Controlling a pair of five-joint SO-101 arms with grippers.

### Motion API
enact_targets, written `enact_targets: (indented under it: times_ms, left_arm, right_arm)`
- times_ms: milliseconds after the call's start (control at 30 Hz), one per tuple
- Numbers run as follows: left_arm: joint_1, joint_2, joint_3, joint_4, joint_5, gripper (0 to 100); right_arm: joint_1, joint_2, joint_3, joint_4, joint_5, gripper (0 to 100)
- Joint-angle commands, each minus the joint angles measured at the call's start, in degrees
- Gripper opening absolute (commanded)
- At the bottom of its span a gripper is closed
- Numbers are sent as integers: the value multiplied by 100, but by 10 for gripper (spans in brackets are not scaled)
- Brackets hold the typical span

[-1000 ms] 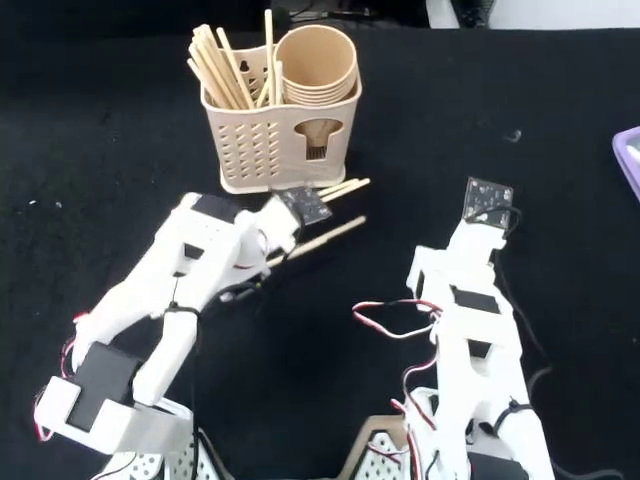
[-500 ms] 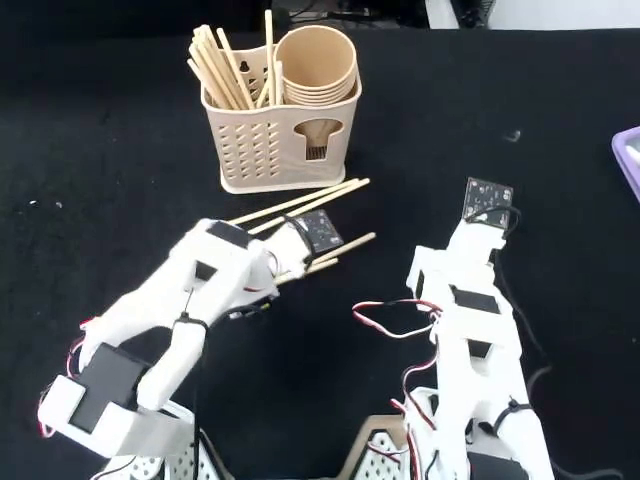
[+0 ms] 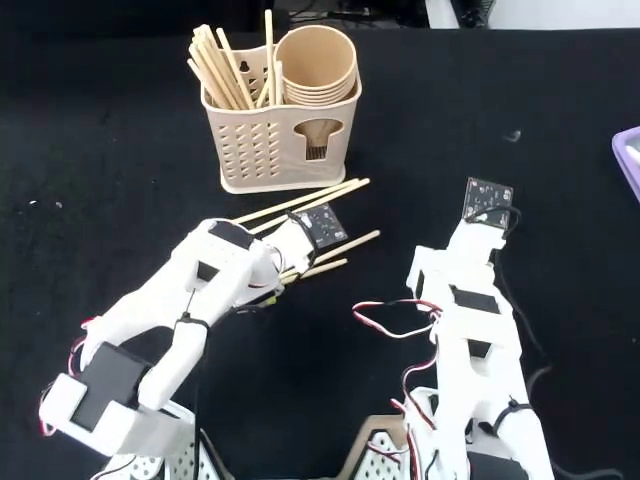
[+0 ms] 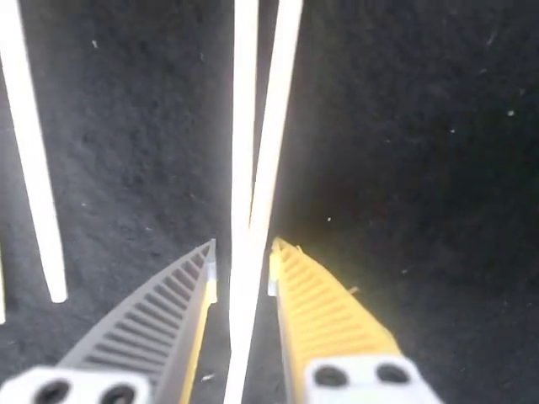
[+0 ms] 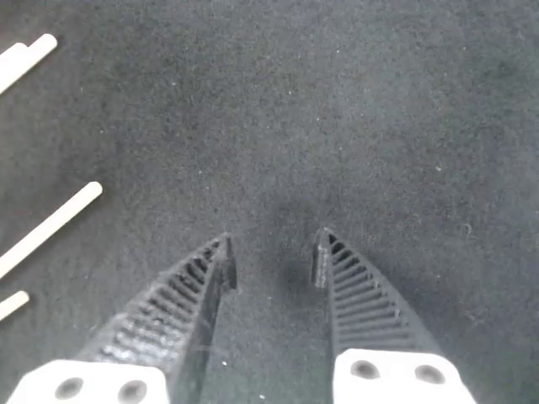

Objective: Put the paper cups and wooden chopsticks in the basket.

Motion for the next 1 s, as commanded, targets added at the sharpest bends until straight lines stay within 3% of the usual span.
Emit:
enact_targets:
  times_ms: [0,200,333,467,833,967]
  left_arm:
    - [127,422,-426,-141,220,116]
    - [180,1248,-1033,-35,229,112]
    - [119,1248,-1385,466,229,23]
    - [-233,967,-1815,1116,202,32]
    - [-954,-2084,-1112,2127,-18,30]
    - [-708,-3508,-998,2505,220,30]
  right_arm:
    - [-70,-136,-268,-141,-9,159]
    - [-70,-136,-268,-141,-9,159]
    - [-70,-136,-268,-141,-9,159]
    - [-70,-136,-268,-141,-9,159]
    - [-62,-136,-268,-141,-9,159]
    - [-62,-136,-268,-141,-9,159]
